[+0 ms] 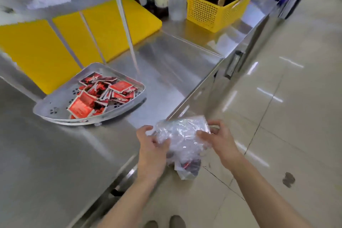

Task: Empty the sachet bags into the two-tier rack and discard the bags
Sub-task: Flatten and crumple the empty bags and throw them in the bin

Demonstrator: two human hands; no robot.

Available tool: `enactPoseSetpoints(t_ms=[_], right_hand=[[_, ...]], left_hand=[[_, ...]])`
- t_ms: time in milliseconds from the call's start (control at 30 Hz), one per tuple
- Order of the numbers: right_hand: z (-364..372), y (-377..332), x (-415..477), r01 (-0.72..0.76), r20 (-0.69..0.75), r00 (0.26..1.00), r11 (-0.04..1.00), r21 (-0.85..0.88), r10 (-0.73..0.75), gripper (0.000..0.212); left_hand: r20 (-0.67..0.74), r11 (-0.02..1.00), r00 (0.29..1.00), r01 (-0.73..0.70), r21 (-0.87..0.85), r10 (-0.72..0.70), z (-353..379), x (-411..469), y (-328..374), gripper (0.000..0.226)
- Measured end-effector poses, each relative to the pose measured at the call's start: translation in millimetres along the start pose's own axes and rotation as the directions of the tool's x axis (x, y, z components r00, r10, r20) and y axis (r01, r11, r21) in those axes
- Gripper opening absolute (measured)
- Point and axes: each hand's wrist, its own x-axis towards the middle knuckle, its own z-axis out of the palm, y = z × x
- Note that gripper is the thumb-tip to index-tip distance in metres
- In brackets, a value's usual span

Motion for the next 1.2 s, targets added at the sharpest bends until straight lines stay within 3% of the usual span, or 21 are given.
enactPoseSetpoints(t_ms=[100, 200, 333, 500, 633, 700, 767, 800, 867, 900, 933, 967, 1067, 1133, 1200], right_hand=[[-19, 27, 15, 0.042, -0.117, 0.992, 0.998, -0.056, -0.048, 0.045], [-36, 60, 36, 0.016, -0.229, 0.972, 0.986, -0.164, -0.054, 0.044], [-55, 127, 90, -0.033, -0.284, 0.953, 0.901, -0.433, -0.102, 0.04], [-61, 244, 186, 0.047, -0.154, 0.958, 0.66, -0.75, -0.243, 0.045], [-51, 339, 244, 0.103, -0.028, 0.954, 0.415, -0.904, -0.298, 0.032], [-44, 379, 265, 0.128, 0.03, 0.955, 0.319, -0.939, -0.294, 0.02], [-37, 416, 283, 0.14, 0.074, 0.953, 0.213, -0.967, -0.292, 0.015], [-35, 431, 290, 0.138, 0.096, 0.957, 0.138, -0.981, -0.272, 0.025], [-34, 457, 302, 0.148, 0.145, 0.983, 0.022, -0.989, -0.114, 0.045], [-34, 470, 308, 0.182, 0.181, 0.983, -0.043, -0.982, 0.027, 0.047], [-35, 482, 313, 0.227, 0.209, 0.965, -0.102, -0.969, 0.16, 0.048], [-34, 488, 318, 0.249, 0.198, 0.936, -0.151, -0.957, 0.29, 0.047], [-27, 496, 327, 0.262, 0.146, 0.876, -0.2, -0.944, 0.46, 0.04], [-25, 487, 324, 0.3, 0.216, 0.895, -0.166, -0.939, 0.391, 0.036], [-26, 465, 315, 0.31, 0.286, 0.924, -0.06, -0.949, 0.256, 0.033]], left_hand=[[0.112, 0.965, 0.988, -0.13, 0.229, 0.106, 30, 4, -20, 0.049], [0.299, 0.913, 0.944, -0.238, 0.331, 0.137, 59, 12, -51, 0.039], [0.316, 0.925, 0.949, -0.113, 0.363, -0.009, 106, 50, -127, 0.042], [0.184, 0.887, 0.972, 0.048, 0.459, -0.148, 164, 115, -256, 0.053], [0.155, 0.79, 0.987, -0.059, 0.61, -0.047, 189, 164, -356, 0.054], [0.193, 0.658, 0.98, -0.115, 0.744, -0.047, 200, 178, -397, 0.051], [0.292, 0.31, 0.956, -0.281, 0.908, 0.012, 211, 183, -436, 0.054], [0.323, 0.093, 0.946, -0.324, 0.942, 0.021, 215, 184, -449, 0.052], [0.42, -0.25, 0.897, -0.441, 0.862, -0.134, 218, 192, -466, 0.044], [0.477, -0.343, 0.854, -0.52, 0.782, -0.209, 222, 199, -477, 0.04], [0.531, -0.361, 0.782, -0.623, 0.694, -0.327, 227, 209, -491, 0.036], [0.565, -0.309, 0.71, -0.697, 0.647, -0.42, 230, 221, -503, 0.035], [0.433, -0.129, 0.568, -0.696, 0.706, -0.7, 236, 242, -508, 0.039], [0.439, -0.122, 0.555, -0.707, 0.697, -0.706, 234, 246, -498, 0.034], [0.521, -0.16, 0.618, -0.721, 0.674, -0.589, 227, 246, -478, 0.033]])
